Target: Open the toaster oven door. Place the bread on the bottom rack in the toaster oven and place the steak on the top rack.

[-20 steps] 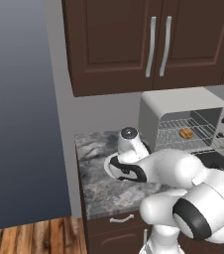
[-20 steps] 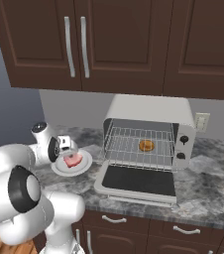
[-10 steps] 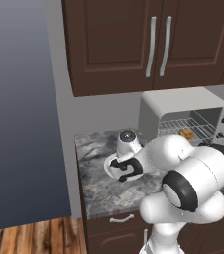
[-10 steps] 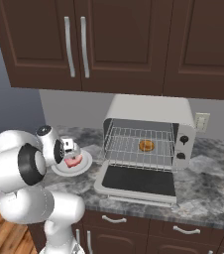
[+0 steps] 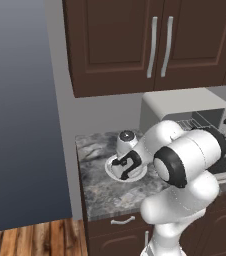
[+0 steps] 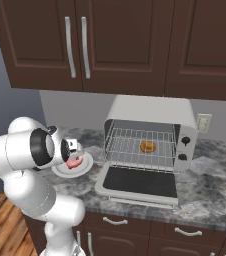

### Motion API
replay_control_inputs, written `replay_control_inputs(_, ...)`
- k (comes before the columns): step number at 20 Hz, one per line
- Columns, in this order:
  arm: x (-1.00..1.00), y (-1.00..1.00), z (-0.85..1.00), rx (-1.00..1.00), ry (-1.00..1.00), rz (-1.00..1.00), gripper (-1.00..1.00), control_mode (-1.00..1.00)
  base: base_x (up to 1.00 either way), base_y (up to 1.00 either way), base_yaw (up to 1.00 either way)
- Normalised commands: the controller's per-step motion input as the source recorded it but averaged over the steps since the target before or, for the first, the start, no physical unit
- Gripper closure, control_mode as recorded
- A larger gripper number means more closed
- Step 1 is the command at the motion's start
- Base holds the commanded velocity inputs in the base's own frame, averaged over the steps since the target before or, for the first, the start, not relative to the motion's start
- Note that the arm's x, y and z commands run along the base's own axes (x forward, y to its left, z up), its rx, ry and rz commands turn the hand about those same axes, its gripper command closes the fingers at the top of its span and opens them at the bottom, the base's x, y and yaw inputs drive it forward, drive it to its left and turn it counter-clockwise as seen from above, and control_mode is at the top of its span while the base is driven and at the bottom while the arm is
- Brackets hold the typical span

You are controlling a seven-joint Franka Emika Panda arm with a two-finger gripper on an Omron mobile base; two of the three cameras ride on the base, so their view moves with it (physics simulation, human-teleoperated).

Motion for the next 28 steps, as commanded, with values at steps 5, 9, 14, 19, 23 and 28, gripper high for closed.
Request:
replay_control_inputs(5, 0.14, -0.02, -0.25, 0.00, 0.10, 0.00, -1.00, -1.00, 0.00, 0.00, 0.00)
replay_control_inputs(9, 0.14, -0.03, -0.31, -0.01, 0.12, 0.00, -1.00, -1.00, 0.00, 0.00, 0.00)
replay_control_inputs(14, 0.09, -0.10, -0.29, -0.01, 0.08, 0.00, -1.00, -1.00, 0.00, 0.00, 0.00)
replay_control_inputs(19, 0.00, -0.08, -0.37, 0.00, 0.07, 0.00, 1.00, -1.00, 0.00, 0.00, 0.00)
replay_control_inputs(23, 0.00, -0.15, -0.32, 0.00, 0.00, 0.00, 1.00, -1.00, 0.00, 0.00, 0.00)
replay_control_inputs(28, -0.04, -0.23, -0.23, 0.01, 0.00, 0.00, 1.00, -1.00, 0.00, 0.00, 0.00)
